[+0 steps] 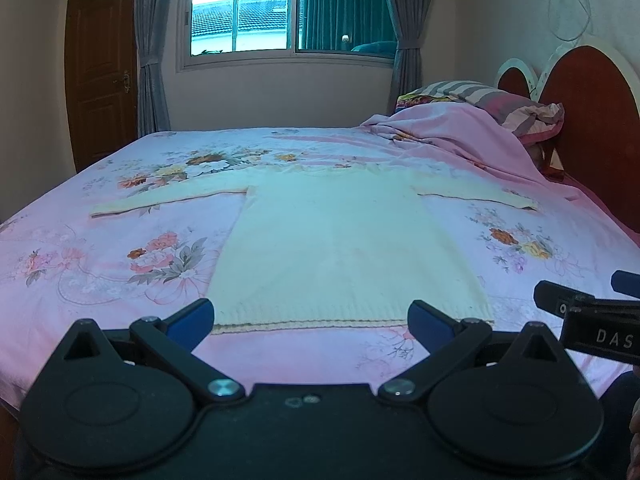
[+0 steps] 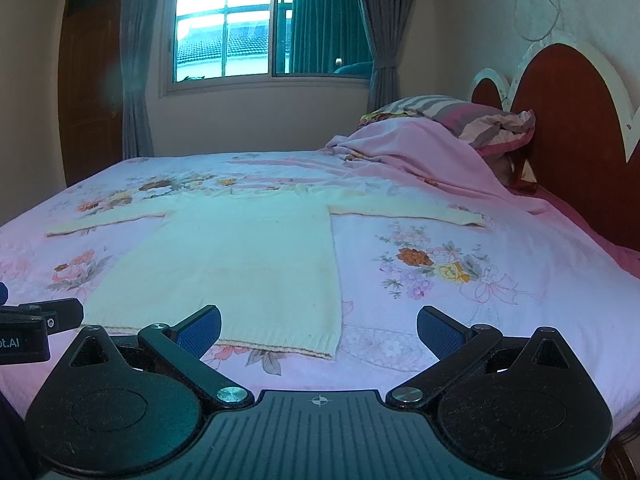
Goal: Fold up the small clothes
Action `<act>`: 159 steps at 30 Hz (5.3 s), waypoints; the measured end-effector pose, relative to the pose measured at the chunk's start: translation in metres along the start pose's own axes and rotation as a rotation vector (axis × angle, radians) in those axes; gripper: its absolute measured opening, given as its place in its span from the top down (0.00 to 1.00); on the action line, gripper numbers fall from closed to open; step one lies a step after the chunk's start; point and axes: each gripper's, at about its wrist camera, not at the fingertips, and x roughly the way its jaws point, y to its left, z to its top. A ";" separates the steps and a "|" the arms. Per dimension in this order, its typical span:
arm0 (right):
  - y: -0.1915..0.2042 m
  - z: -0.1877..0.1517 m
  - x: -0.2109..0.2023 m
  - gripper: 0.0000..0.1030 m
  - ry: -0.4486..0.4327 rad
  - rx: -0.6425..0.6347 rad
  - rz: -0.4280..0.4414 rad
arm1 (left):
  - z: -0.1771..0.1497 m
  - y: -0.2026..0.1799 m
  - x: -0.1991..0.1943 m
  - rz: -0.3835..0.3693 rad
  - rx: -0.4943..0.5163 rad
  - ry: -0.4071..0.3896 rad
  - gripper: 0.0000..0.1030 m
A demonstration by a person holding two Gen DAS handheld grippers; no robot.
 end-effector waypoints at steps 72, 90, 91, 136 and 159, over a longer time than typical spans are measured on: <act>0.004 0.025 0.045 0.00 -0.062 -0.029 -0.004 | 0.024 0.051 0.040 0.056 -0.121 0.002 0.01; -0.014 0.099 0.219 0.00 -0.083 -0.015 -0.070 | 0.083 0.263 0.250 0.200 -0.406 0.059 0.35; -0.023 0.100 0.230 0.00 -0.075 -0.007 -0.092 | 0.082 0.282 0.265 0.177 -0.473 0.074 0.49; -0.238 0.068 0.313 0.00 -0.029 0.211 -0.414 | 0.258 0.017 0.483 -0.247 -0.178 -0.117 1.00; -0.303 0.025 0.306 0.00 -0.020 0.408 -0.417 | 0.184 -0.150 0.513 -0.589 0.156 0.090 0.35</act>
